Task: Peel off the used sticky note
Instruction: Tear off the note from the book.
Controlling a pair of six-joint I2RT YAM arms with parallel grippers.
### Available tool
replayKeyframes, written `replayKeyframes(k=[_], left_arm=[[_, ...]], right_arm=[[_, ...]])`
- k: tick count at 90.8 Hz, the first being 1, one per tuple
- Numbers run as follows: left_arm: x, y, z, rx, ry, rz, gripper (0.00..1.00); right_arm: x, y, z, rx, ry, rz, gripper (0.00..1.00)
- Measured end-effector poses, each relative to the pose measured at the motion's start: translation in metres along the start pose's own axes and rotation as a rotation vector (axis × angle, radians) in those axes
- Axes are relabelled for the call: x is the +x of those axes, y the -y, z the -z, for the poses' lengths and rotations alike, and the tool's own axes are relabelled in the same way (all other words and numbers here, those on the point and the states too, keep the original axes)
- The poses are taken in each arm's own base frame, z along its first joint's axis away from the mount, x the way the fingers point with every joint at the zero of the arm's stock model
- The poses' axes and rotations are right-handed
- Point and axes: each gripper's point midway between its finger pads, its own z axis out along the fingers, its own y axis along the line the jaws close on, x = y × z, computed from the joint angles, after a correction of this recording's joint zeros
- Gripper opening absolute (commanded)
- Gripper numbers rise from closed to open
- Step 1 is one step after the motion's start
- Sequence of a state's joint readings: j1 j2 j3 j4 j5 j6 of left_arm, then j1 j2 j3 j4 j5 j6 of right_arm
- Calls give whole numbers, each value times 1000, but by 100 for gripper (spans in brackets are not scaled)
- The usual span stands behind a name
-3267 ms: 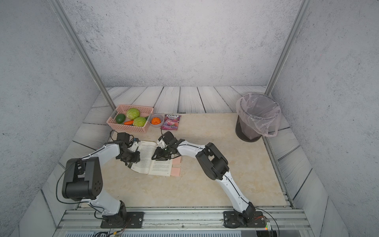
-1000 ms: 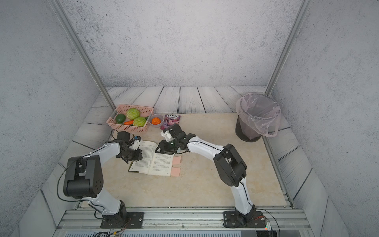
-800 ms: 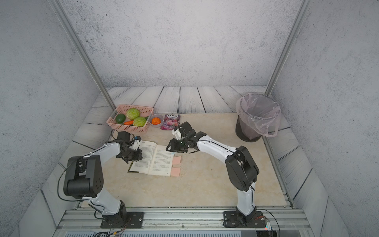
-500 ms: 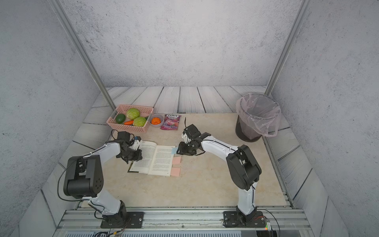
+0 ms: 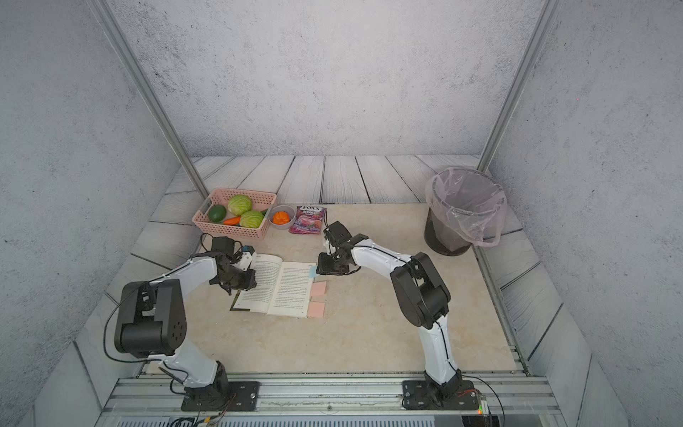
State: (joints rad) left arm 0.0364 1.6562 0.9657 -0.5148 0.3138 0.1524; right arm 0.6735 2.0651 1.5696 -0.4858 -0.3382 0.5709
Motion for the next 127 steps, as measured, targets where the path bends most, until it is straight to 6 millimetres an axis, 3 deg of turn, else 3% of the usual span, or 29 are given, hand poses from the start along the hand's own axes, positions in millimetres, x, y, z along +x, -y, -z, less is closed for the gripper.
replayKeyframes(k=[7,28,82,127], left_arm=[[0,0,0,0,0,0,0],[0,0,0,-3,-1,0,0],[1,-2,-1,-10,-7,1,0],[4,-4,-10,-9,-28,6,0]], right_arm=[[-2,1,-4,2,0,-2,35],[-3,6,-13,5,-2,-33,0],[-4,34,-24,-48,27,-187,0],[-16,33,-22,-162,59,-276,0]])
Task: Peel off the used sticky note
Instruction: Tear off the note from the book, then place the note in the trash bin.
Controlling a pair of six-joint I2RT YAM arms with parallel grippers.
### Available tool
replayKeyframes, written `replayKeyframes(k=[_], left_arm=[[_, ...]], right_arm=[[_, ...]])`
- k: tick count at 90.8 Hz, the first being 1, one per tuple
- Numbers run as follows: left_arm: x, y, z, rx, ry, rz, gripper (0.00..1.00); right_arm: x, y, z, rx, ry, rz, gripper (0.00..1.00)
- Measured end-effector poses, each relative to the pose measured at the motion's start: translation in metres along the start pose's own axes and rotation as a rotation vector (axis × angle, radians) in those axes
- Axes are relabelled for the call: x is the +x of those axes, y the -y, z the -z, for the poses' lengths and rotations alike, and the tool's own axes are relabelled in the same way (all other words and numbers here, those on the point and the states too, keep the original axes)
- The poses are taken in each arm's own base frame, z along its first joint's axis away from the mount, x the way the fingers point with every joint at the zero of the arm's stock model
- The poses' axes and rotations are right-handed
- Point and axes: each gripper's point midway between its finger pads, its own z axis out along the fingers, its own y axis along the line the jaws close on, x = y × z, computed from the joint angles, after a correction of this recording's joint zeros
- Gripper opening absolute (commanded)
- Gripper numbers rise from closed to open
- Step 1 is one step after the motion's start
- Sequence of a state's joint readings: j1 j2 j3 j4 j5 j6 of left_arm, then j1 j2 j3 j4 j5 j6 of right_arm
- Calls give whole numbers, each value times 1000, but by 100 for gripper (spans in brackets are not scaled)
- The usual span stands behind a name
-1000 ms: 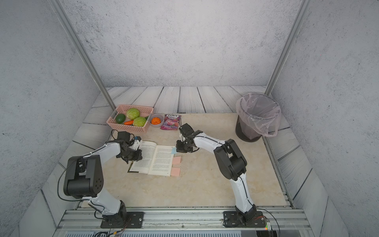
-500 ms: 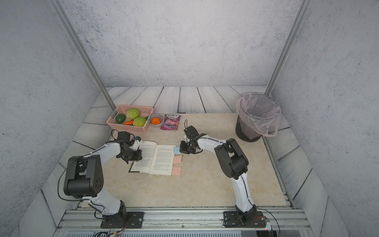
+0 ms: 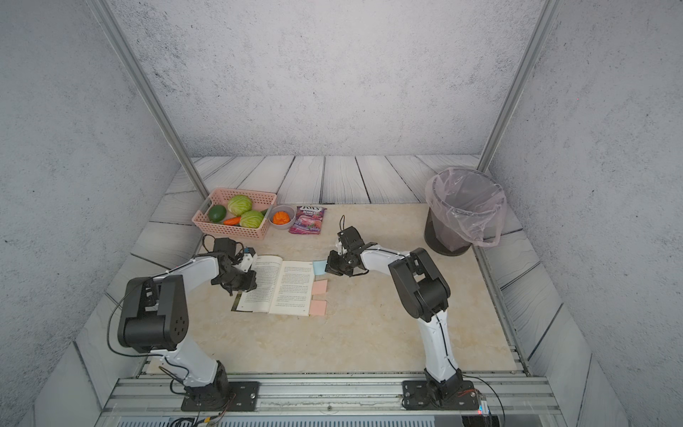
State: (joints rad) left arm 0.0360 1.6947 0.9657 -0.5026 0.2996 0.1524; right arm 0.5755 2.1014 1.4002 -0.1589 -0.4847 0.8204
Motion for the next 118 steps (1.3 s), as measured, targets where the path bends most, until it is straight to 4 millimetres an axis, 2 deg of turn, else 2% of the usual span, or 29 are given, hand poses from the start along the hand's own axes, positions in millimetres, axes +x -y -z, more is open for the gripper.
replayKeyframes(k=[14,29,47,59,76,84,102,118], left_arm=[[0,0,0,0,0,0,0],[0,0,0,0,0,0,0],[0,0,0,0,0,0,0],[0,0,0,0,0,-1,0],[0,0,0,0,0,-1,0],[0,0,0,0,1,-1,0],[0,0,0,1,0,-1,0],[0,0,0,1,0,-1,0]], right_arm=[[-5,-9,17,-23,23,7,0],[-21,-29,57,-61,89,30,0],[-37,-45,126,-73,172,68,0],[-62,-46,192,-53,279,67,0],[-110,-23,322,12,575,7,0],[-125,-10,371,45,686,-27,0],[-152,19,440,94,831,-118,0],[-186,59,484,160,931,-202,0]])
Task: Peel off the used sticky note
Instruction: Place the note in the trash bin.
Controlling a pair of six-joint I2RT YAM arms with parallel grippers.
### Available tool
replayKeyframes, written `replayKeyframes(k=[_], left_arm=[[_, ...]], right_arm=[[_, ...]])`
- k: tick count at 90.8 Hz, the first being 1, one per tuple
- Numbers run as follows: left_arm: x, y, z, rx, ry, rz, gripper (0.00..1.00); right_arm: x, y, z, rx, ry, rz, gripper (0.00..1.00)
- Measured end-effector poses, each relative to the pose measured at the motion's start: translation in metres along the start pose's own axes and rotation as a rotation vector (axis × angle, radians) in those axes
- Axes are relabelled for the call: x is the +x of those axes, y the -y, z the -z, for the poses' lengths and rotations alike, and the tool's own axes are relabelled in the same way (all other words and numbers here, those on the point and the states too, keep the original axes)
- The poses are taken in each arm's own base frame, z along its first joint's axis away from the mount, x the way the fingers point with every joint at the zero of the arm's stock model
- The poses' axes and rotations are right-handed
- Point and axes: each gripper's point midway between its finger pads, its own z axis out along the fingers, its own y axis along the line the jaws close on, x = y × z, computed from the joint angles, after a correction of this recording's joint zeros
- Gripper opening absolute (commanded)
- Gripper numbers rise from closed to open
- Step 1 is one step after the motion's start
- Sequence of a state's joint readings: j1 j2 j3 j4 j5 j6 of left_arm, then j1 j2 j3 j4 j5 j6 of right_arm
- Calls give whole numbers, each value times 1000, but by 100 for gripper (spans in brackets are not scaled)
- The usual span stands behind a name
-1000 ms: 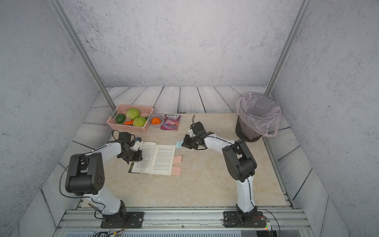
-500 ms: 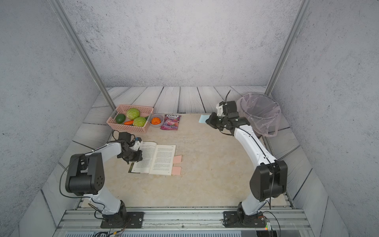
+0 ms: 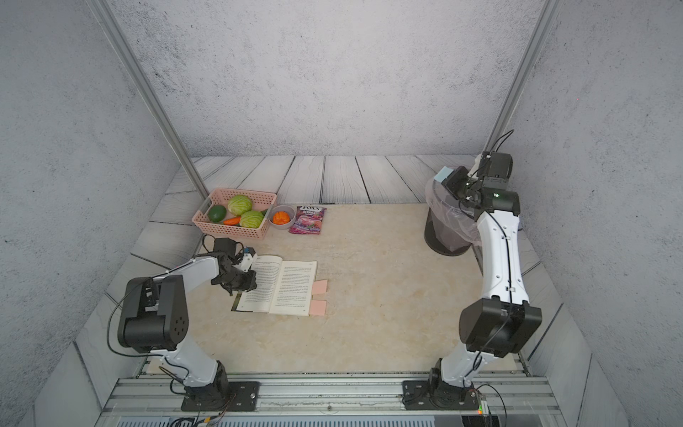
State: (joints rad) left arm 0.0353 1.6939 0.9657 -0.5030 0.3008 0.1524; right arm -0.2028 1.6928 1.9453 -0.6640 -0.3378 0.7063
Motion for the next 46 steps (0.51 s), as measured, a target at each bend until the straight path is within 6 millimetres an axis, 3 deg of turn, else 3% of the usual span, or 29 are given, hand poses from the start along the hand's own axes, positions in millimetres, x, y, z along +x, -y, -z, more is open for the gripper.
replayKeyframes(k=[18,29,39,46], left_arm=[[0,0,0,0,0,0,0],[0,0,0,0,0,0,0],[0,0,0,0,0,0,0],[0,0,0,0,0,0,0]], right_arm=[[-24,55,-26,125,11,-63,0],[-21,79,-45,190,-28,-84,15],[-20,86,-53,217,-50,-79,25],[-22,85,-50,226,-46,-73,41]])
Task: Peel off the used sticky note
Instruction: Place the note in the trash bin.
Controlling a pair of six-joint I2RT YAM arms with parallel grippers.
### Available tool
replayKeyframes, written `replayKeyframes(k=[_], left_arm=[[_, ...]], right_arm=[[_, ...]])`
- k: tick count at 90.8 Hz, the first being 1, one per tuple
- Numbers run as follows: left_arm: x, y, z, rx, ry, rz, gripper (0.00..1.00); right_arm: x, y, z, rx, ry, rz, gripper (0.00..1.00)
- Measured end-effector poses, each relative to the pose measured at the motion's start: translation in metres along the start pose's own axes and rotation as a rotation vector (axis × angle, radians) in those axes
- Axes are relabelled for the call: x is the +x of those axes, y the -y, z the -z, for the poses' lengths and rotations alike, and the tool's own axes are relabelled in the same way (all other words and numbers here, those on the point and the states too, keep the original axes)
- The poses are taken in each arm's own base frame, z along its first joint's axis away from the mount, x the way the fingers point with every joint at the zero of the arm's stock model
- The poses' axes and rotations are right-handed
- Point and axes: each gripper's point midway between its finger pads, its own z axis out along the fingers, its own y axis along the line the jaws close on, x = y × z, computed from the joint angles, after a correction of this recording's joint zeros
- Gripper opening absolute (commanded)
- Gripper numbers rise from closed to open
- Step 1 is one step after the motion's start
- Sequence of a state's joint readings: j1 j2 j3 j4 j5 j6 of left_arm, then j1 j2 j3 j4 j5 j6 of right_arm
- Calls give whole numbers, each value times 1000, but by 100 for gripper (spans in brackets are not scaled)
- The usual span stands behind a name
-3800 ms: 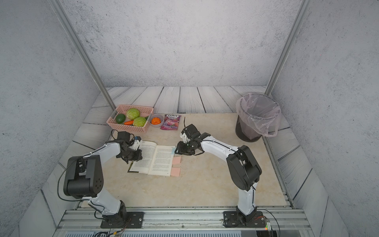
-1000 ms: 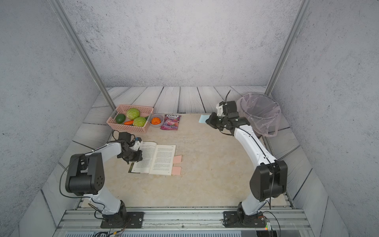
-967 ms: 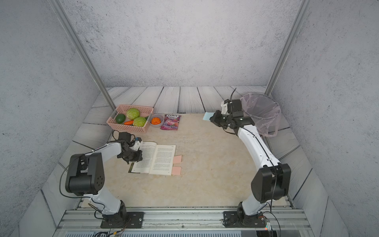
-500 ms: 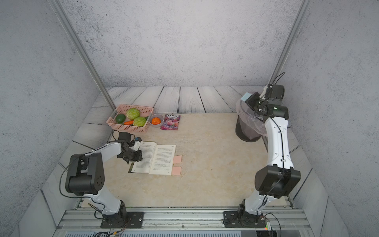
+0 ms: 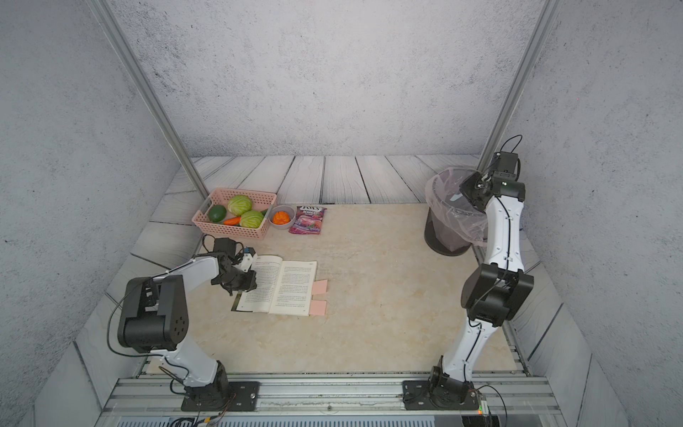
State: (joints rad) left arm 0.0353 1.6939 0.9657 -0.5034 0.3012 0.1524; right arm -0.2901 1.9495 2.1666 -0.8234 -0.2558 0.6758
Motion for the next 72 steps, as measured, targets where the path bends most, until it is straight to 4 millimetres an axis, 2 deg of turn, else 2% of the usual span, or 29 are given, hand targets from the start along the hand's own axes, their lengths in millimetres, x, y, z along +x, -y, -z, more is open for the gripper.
replayKeyframes(k=[6,23,35,50,56,61,68,72], left_arm=[[0,0,0,0,0,0,0],[0,0,1,1,1,0,0],[-1,1,1,1,4,-1,0],[-1,1,1,1,4,-1,0],[-1,1,1,1,4,-1,0],[0,1,1,1,3,-1,0],[0,1,1,1,3,-1,0],[-1,1,1,1,4,-1,0]], right_arm=[[-3,-4,5,-5,12,10,53],[-10,-13,16,-23,34,33,74],[-8,-16,20,-36,28,35,76],[1,-38,38,-93,15,67,76],[14,-57,51,-130,7,109,76],[34,-78,63,-171,-11,158,76],[72,-108,78,-236,-59,239,76],[102,-125,84,-276,-102,291,76]])
